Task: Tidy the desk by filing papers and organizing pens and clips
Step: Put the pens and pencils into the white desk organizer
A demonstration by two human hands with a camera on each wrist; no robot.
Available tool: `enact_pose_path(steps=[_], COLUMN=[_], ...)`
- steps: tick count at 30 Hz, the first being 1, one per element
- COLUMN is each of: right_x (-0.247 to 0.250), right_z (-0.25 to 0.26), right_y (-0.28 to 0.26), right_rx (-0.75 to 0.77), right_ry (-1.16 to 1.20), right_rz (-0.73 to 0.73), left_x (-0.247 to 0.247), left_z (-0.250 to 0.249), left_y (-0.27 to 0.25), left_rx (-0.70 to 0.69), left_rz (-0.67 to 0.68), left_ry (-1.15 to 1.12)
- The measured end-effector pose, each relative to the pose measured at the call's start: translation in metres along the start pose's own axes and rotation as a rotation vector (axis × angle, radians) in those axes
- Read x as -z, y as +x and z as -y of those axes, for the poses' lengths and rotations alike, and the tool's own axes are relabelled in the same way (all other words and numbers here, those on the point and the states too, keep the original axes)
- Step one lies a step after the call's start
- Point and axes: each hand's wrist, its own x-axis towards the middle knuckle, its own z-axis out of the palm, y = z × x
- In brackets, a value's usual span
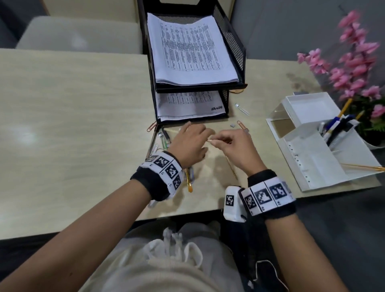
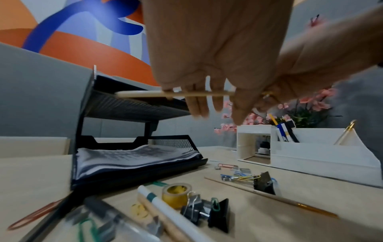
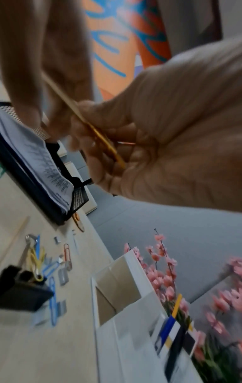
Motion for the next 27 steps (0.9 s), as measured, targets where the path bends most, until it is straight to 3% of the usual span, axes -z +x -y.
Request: enact_pose_path(steps=[3, 6, 9, 14, 17, 21, 24, 27], right_x=[-0.004, -0.019, -0.037, -0.043, -0.038, -0.041, -0.048, -0.067], right_z=[-0.014, -0.048, -0.063, -0.069, -0.052, -0.018, -0.009, -0.011], right_y=[0.005, 0.005, -0.008, -0.012, -0.012, -0.008, 0.000, -0.004], right_rx=[-0.134, -0.403, -0.530, -0.517, -0.388, -0.184, -0.234, -0.346], right_ry=[0.112, -0.178, -0.431, -0.445, -0.178, 0.209, 0.400, 0.210], right_rz=[-0.069, -0.155, -0.053, -0.095, -0.095, 0.075, 0.099, 0.071], left_x=[-0.001, -0.001, -0.001, -0.004, -0.007, -0.008, -0.004, -0.001], left_z=[0.006, 0.025, 0.045, 0.057, 0.051, 0.040, 0.044, 0.059], left_y=[0.004, -0.005, -0.014, -0.023, -0.025, -0.025, -0.028, -0.035], left_rx=[0.145, 0.215, 0.216, 0.181, 0.060, -0.011, 0.015, 0.153], left_rz=[0.042, 0.055, 0.059, 0.140, 0.092, 0.238, 0.166, 0.095], left_ry=[0.024, 0.047, -0.023, -0.184, -0.133, 0.089, 0.169, 0.115])
